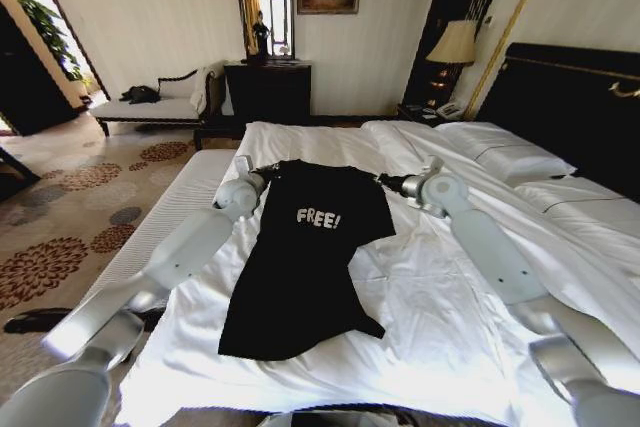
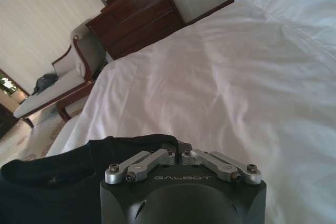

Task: Fold the clothes on the bed.

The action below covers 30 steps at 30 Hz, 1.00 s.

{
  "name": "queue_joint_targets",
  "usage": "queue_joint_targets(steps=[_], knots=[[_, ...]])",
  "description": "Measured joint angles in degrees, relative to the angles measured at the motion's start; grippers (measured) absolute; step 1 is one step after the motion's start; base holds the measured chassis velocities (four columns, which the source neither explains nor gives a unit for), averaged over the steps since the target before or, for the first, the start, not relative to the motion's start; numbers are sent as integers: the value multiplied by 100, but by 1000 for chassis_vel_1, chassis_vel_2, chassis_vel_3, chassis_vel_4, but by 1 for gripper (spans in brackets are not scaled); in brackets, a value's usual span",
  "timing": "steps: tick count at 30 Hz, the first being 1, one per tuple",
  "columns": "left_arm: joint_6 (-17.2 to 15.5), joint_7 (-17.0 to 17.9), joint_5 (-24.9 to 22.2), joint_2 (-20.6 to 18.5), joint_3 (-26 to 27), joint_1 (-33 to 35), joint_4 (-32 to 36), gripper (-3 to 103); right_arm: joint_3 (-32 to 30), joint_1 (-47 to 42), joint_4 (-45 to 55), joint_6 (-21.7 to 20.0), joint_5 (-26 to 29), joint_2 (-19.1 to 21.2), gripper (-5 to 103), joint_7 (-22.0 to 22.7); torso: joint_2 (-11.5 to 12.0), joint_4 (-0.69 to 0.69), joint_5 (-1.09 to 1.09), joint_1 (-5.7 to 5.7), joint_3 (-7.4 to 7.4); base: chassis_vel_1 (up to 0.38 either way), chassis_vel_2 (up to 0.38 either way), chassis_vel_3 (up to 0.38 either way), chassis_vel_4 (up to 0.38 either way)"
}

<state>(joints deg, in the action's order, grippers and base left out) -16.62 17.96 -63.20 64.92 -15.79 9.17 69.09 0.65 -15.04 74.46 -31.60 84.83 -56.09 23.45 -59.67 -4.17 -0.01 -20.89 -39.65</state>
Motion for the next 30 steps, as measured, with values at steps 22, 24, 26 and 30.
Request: queue_joint_targets(steps=[22,24,26,30], knots=[[572,-935,1891,2181,1127,-630,-3741,2,10,806,-3551,1185,-2368,-2159,1,-1148,1,-3,1,0,1,0,0,0,0],[578,-940,1898,2179,1186,-651,-3773,2,2,851,-3650,1265,-2469,-2193,1,-1172,1,-2,0,0,1,0,0,0,0],[582,-976,1892,2159,1216,-688,-3816,2,-8,894,-3748,1336,-2552,-2241,1,-1190,1,-2,0,0,0,0,0,0,0],[630,-1118,1889,2094,1261,-780,-4025,2,-37,975,-3953,1478,-2679,-2360,1,-1221,1,-2,1,1,1,0,0,0,0]])
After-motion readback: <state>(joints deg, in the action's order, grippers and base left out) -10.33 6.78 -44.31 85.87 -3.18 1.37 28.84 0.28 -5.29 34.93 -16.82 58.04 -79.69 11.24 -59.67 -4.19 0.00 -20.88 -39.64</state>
